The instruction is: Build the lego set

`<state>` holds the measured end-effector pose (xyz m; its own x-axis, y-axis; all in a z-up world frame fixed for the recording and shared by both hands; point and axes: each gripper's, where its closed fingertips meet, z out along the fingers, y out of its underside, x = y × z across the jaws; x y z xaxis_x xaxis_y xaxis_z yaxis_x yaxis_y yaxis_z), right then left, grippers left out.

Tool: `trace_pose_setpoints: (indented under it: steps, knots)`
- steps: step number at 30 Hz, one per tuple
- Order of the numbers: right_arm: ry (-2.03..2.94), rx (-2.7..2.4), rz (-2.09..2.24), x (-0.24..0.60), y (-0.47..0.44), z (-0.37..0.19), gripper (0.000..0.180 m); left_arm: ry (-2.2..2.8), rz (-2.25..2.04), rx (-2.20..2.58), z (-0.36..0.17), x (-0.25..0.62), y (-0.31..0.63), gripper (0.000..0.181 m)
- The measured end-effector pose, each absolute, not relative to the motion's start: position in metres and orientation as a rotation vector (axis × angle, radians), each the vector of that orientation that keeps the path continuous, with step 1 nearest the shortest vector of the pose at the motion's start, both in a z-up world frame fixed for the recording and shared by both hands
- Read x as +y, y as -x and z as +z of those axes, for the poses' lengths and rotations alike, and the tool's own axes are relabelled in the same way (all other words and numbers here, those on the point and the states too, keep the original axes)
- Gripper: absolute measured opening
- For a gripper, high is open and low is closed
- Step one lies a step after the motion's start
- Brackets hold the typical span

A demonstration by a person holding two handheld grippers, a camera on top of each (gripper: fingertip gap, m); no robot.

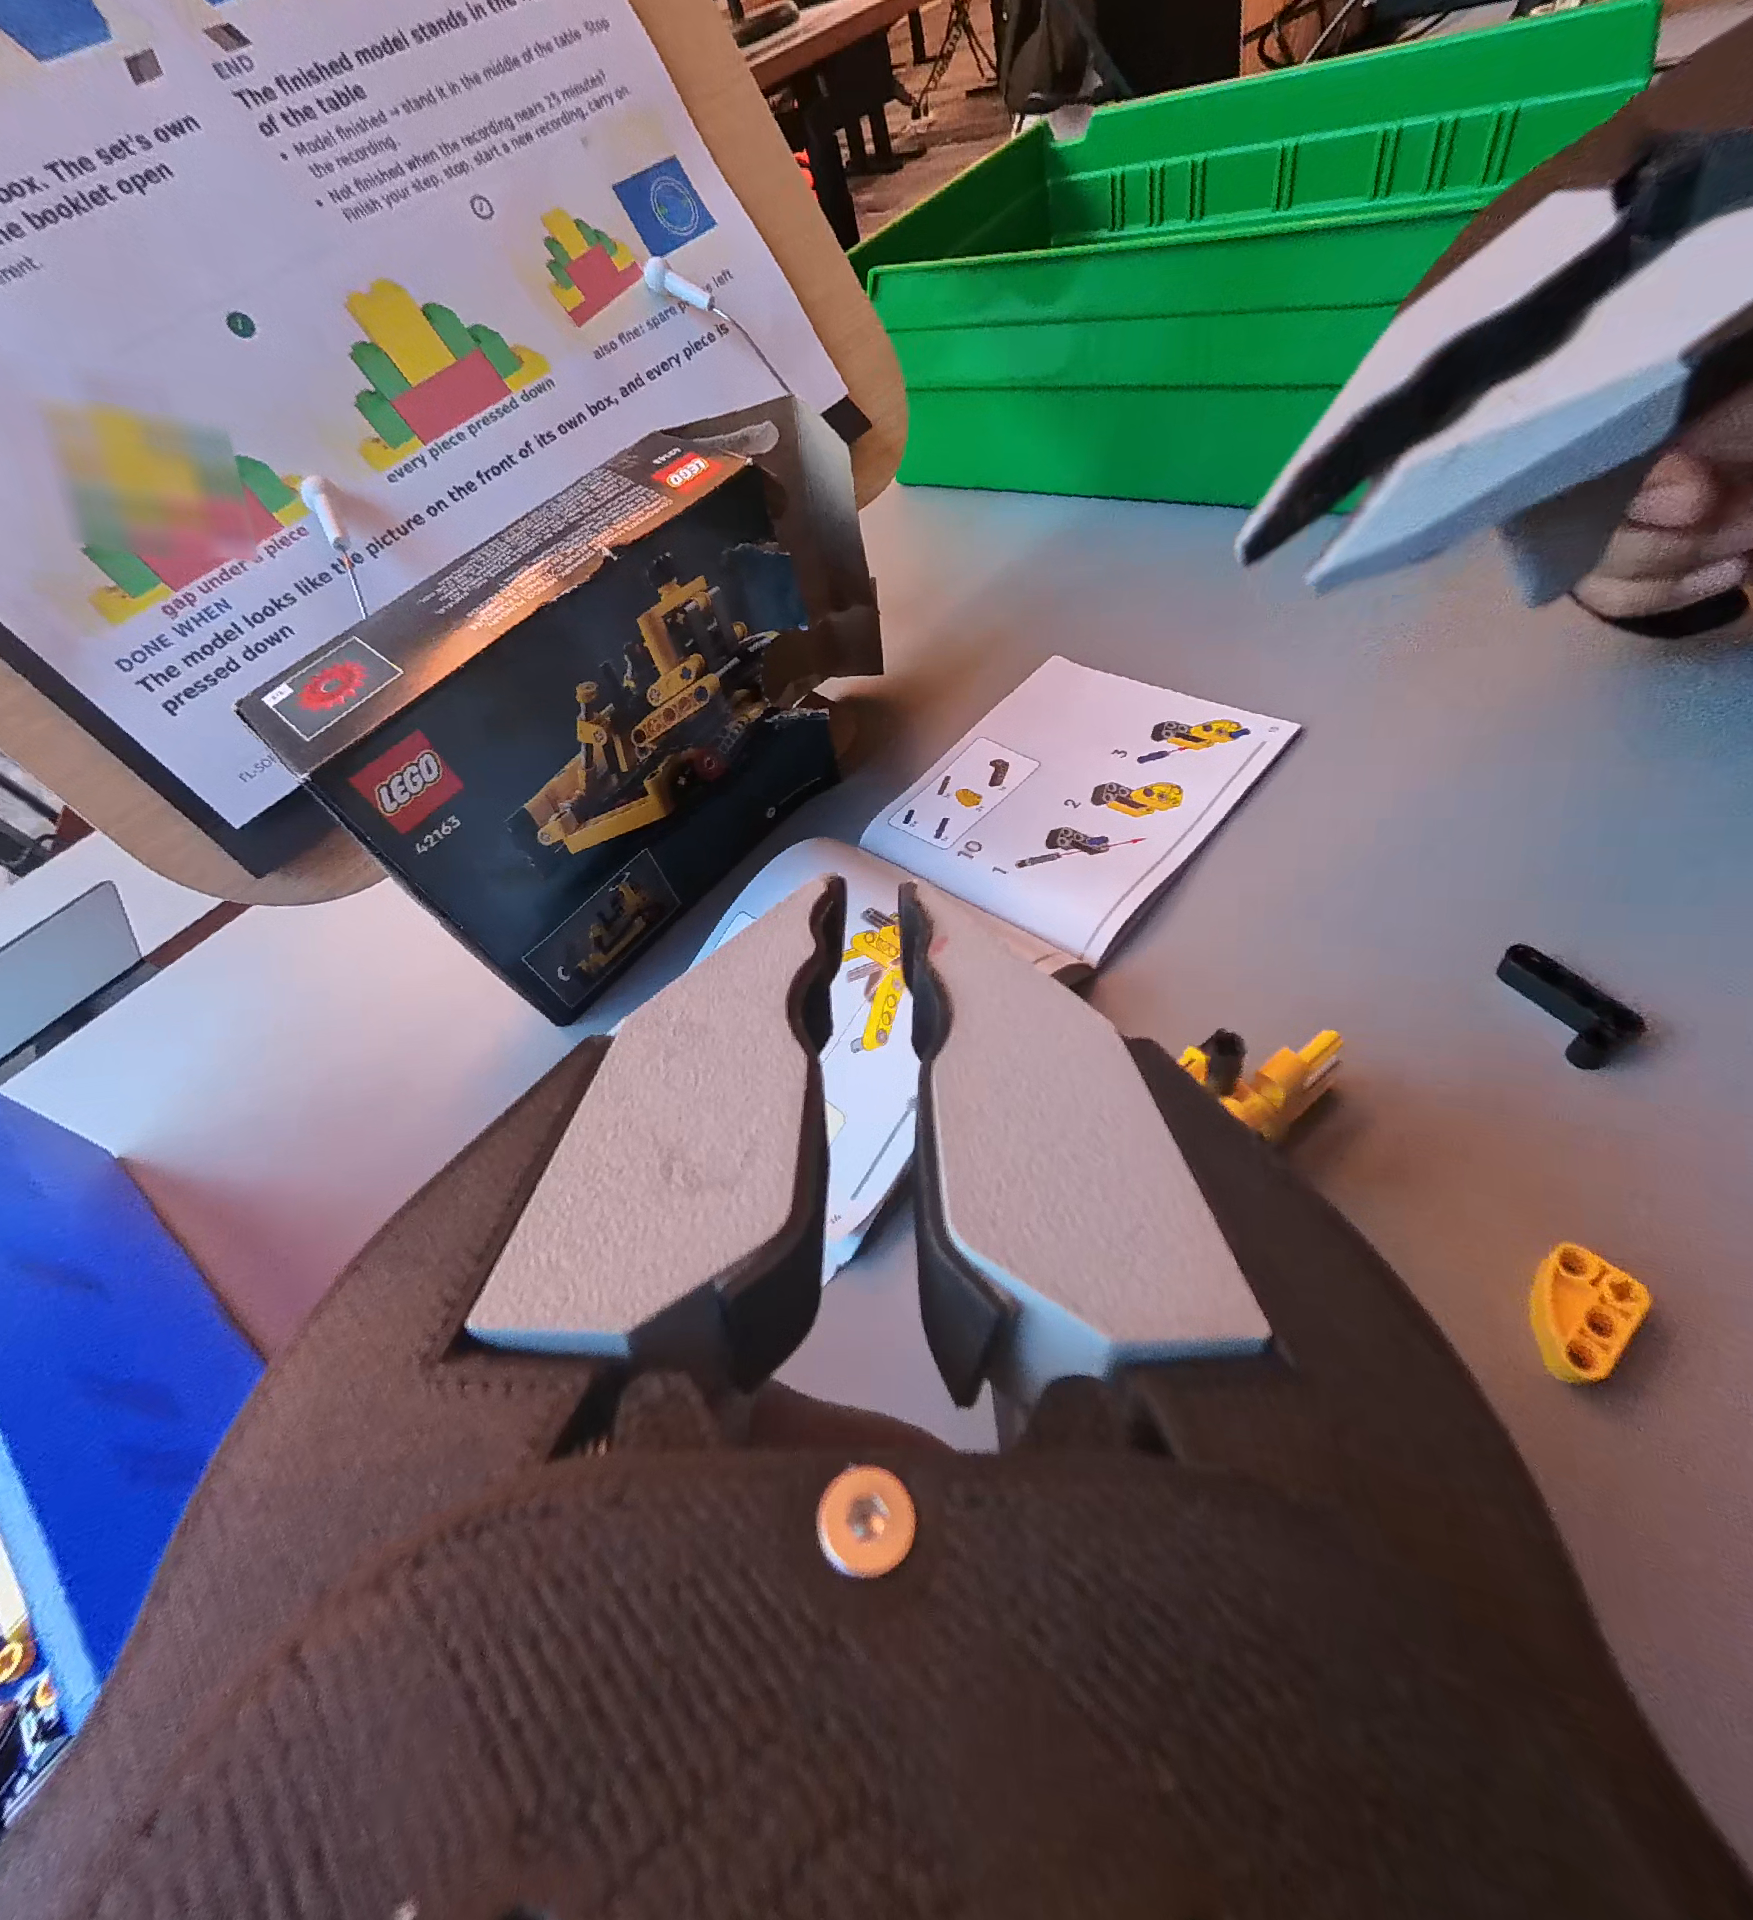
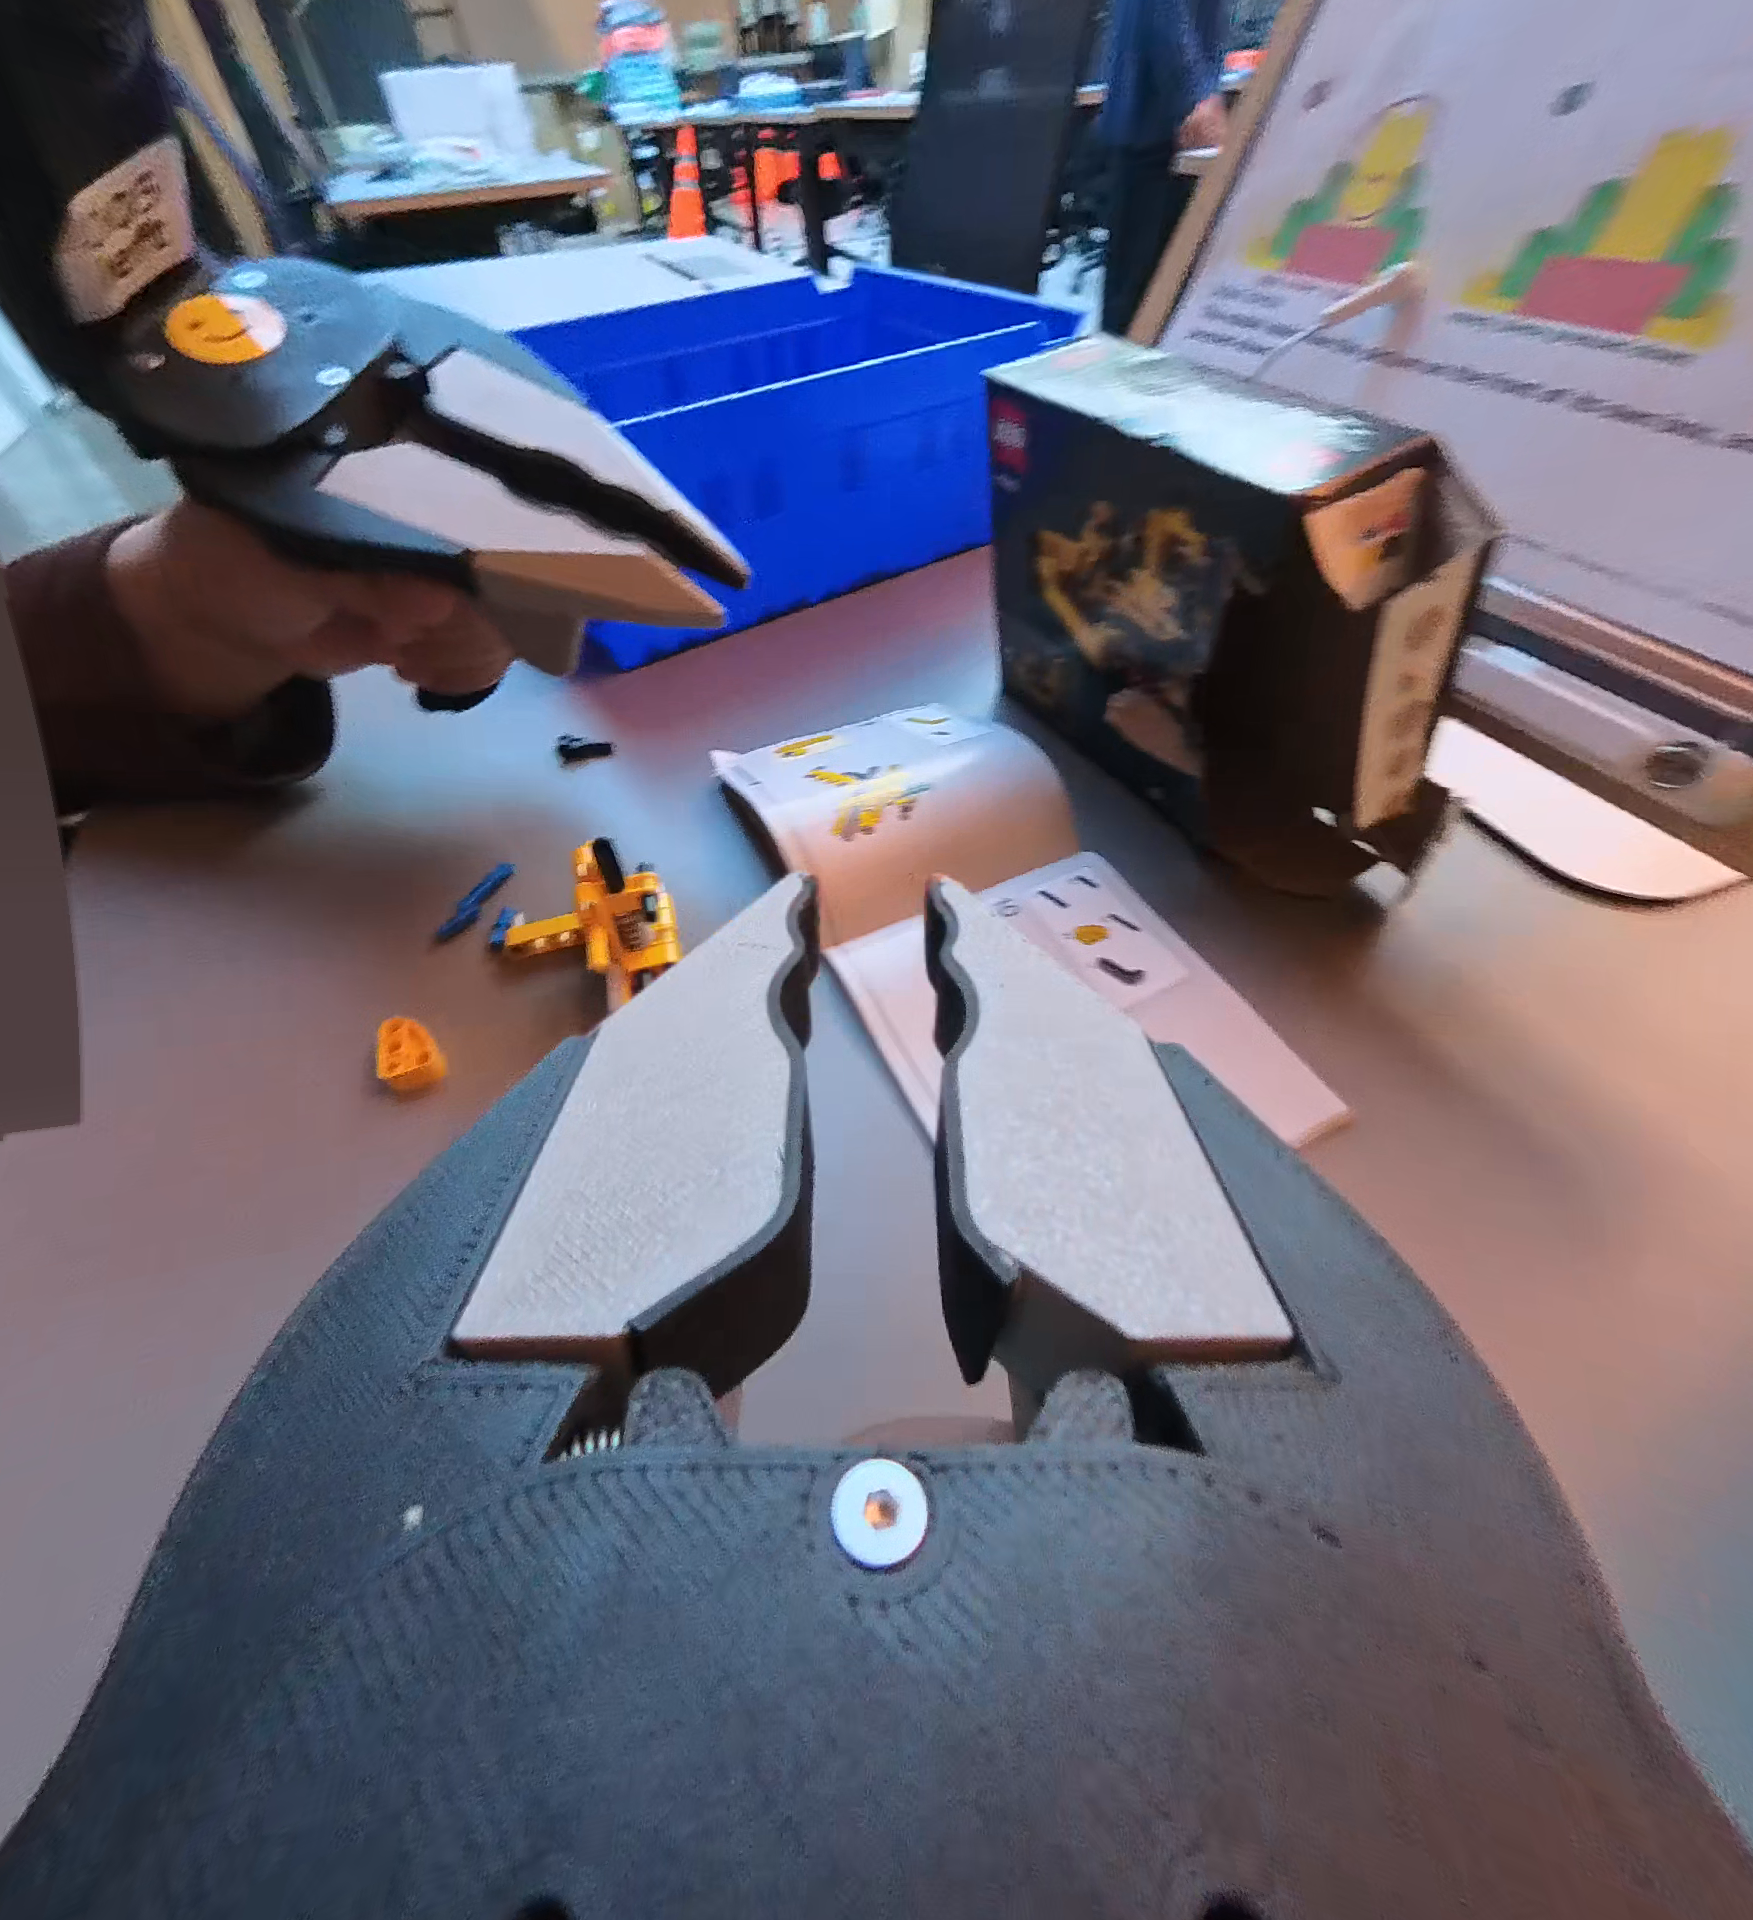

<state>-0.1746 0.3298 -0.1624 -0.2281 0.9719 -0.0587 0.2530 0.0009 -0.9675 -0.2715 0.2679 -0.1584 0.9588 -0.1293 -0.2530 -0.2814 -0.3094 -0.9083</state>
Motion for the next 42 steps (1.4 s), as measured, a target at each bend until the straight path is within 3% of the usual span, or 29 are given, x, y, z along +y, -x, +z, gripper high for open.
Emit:
trace_pose_setpoints:
  steps: [42]
  knots:
    - [1.382, -1.574, 1.100, 0.347, 0.180, -0.186, 0.010, 1.868, 0.142, 0.296, -0.152, 0.267, 0.268, 0.007]
